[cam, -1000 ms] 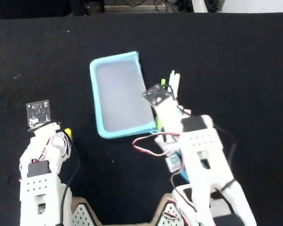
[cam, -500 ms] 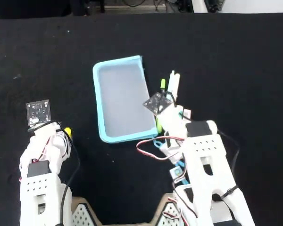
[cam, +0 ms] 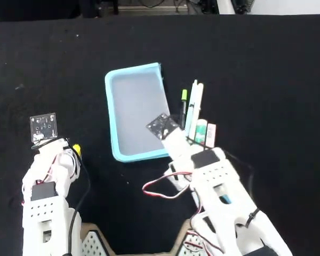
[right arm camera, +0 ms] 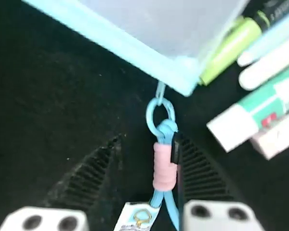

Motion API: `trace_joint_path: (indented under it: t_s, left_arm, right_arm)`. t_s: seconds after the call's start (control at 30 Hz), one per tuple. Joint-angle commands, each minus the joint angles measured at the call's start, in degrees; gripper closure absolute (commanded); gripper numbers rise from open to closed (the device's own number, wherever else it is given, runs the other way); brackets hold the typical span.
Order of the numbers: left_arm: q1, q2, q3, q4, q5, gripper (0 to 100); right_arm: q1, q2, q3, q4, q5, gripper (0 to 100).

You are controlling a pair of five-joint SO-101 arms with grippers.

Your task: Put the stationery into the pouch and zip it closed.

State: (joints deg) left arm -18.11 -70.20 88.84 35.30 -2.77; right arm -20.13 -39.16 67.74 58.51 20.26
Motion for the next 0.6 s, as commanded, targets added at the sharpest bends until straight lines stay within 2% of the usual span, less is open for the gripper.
trace_joint_path:
  t_s: [0.0,0.2,0.57]
  left_arm:
    - [0.4,0.2,-2.8,-0.9,-0.5,82]
    - [0.4,0.2,-2.8,-0.9,-0.5,82]
    - [0.4,0.2,-2.8,-0.9,-0.5,82]
  right_arm:
    - [-1.0,-1.5,0.3,-3.3,2.3,83.6]
    - [1.8,-1.5,5.8,-12.9,7.8,83.6]
    - [2.5,-1.5,7.2,-14.3,13.3,83.6]
